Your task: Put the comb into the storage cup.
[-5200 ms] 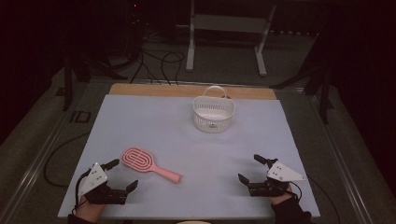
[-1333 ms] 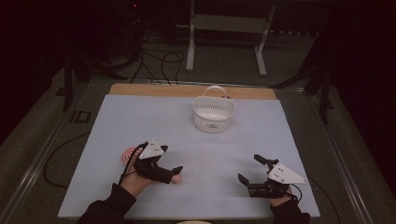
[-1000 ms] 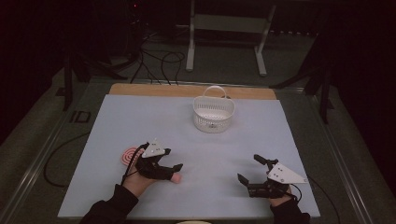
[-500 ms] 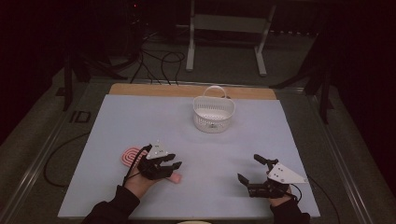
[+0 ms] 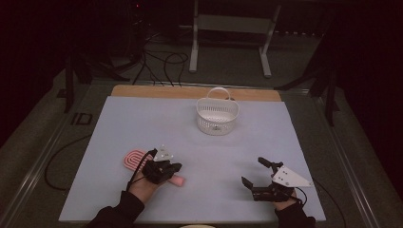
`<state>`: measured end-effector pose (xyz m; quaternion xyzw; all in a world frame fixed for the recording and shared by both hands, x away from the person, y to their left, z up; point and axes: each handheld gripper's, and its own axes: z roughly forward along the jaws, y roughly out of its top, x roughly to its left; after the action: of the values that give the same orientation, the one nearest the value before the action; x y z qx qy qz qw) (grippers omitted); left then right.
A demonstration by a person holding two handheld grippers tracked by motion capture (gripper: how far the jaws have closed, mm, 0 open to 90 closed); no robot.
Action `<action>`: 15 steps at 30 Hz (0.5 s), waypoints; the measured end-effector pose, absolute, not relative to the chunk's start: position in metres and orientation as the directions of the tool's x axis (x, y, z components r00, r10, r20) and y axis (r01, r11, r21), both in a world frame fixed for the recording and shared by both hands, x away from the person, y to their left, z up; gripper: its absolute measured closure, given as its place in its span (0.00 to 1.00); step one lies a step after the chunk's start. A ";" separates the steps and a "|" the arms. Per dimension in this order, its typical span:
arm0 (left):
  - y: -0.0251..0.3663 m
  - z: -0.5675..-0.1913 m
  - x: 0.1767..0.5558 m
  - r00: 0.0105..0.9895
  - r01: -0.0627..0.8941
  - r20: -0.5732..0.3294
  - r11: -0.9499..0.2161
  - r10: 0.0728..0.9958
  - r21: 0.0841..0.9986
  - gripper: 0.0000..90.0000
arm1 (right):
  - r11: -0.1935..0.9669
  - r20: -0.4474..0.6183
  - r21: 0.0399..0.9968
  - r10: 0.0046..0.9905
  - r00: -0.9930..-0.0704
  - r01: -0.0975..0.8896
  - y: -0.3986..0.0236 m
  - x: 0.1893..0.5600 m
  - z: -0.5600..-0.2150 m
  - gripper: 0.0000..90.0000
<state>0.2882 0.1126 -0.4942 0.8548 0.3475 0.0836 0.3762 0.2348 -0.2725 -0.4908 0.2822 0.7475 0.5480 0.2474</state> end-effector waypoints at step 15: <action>0.111 -0.500 0.281 0.757 0.557 -0.129 -0.530 0.641 0.639 1.00 | 0.239 -0.056 0.958 0.694 -0.718 0.156 -0.272 0.235 -0.491 0.10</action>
<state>0.2805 0.1107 -0.5004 0.8725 0.3432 0.0610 0.3423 0.2350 -0.2724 -0.4912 0.2843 0.7477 0.5476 0.2456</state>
